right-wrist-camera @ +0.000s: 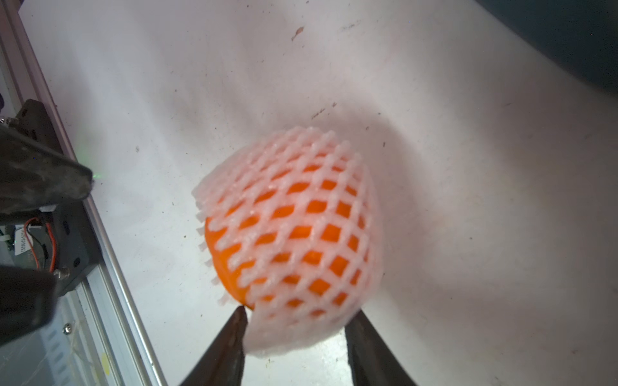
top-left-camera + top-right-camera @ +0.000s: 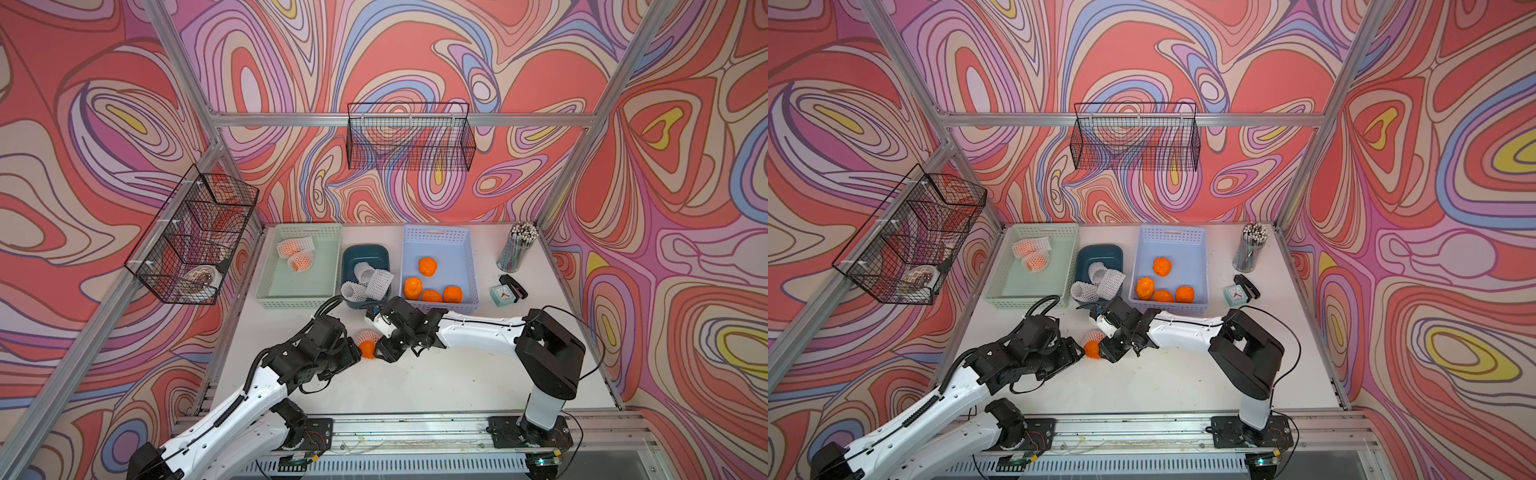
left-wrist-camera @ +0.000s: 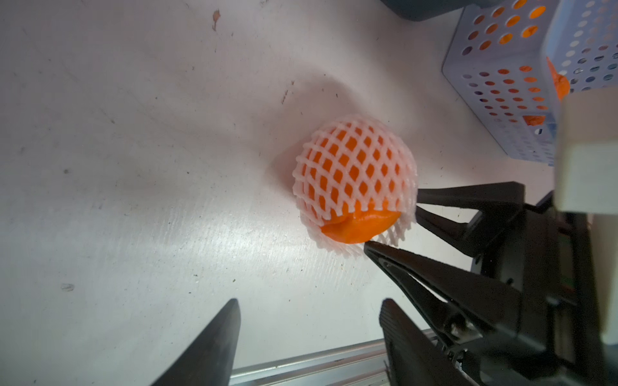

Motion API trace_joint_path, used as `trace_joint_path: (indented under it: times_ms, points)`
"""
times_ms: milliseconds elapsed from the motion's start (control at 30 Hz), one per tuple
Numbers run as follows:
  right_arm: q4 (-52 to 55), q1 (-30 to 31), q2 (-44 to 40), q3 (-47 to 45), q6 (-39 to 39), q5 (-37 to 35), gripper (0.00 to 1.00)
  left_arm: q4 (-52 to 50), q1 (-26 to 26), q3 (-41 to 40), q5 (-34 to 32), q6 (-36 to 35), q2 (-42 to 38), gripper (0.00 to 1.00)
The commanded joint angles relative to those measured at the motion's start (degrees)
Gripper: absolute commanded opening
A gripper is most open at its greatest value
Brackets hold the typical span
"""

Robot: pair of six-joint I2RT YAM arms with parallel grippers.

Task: Remove foam nets from oranges
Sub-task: Remove the foam net from the orange.

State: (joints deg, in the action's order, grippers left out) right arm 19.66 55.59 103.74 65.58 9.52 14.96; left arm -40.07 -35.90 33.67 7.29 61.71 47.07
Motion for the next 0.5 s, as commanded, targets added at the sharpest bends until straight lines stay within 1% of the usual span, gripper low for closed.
trace_joint_path:
  times_ms: [0,133,267,467]
  points:
    - [0.7,0.2,1.7,2.1,-0.1,0.6,0.47,-2.4,0.4,1.0,-1.3,-1.3,0.9,0.69]
    - [2.4,0.2,3.9,4.8,0.1,0.6,0.37,-3.1,0.4,0.9,-2.5,-0.9,0.9,0.68]
    - [3.5,0.2,4.9,6.7,0.4,0.9,0.31,-2.1,0.4,0.9,-3.6,-0.8,1.3,0.68]
    - [4.8,0.1,4.9,8.4,0.8,2.3,0.28,0.3,0.5,2.0,-4.9,-1.8,4.5,0.67]
